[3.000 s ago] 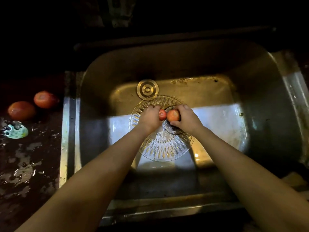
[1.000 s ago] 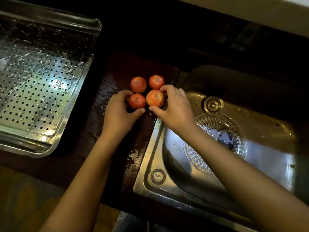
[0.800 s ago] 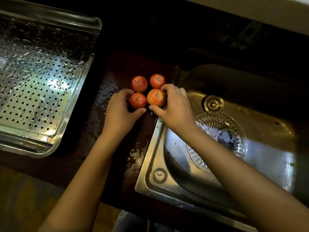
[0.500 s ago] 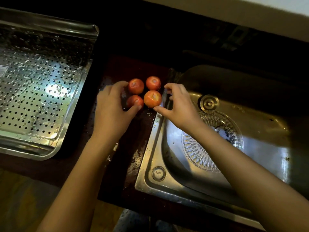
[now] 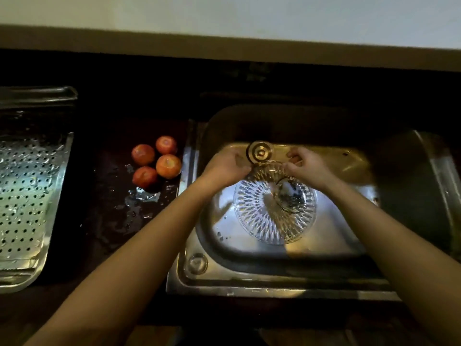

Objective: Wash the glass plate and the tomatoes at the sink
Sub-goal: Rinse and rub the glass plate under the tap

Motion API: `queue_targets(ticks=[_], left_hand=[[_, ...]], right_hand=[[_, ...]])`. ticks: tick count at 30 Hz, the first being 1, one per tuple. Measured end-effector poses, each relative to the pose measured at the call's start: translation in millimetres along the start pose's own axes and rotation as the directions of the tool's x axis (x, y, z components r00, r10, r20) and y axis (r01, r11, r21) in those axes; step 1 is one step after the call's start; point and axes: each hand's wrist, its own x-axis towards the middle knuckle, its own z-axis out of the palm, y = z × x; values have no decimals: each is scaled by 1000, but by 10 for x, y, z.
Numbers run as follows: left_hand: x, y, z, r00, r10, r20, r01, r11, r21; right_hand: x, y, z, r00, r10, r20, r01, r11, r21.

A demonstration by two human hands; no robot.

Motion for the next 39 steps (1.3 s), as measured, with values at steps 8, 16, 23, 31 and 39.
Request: queue_targets(ticks=[8, 16, 23, 31, 39], left_hand=[[571, -425, 809, 960, -258, 108, 212, 922, 325], [799, -546, 1219, 945, -315, 89, 280, 919, 278], [824, -623, 1408, 952, -305, 26, 301, 948, 101], [558, -376, 1392, 992, -119, -32, 114, 985, -129], [309, 252, 1158, 996, -4, -92, -32, 920, -390]], right_hand=[[-116, 1177, 159, 945, 327, 8, -324, 938, -127], [-66, 1521, 392, 916, 402, -14, -400, 907, -129], [-31, 1679, 431, 847, 530, -46, -529, 848, 18], [-253, 1692, 92, 867, 469, -167, -410, 863, 294], [-644, 1464, -639, 884, 384, -266, -274, 887, 371]])
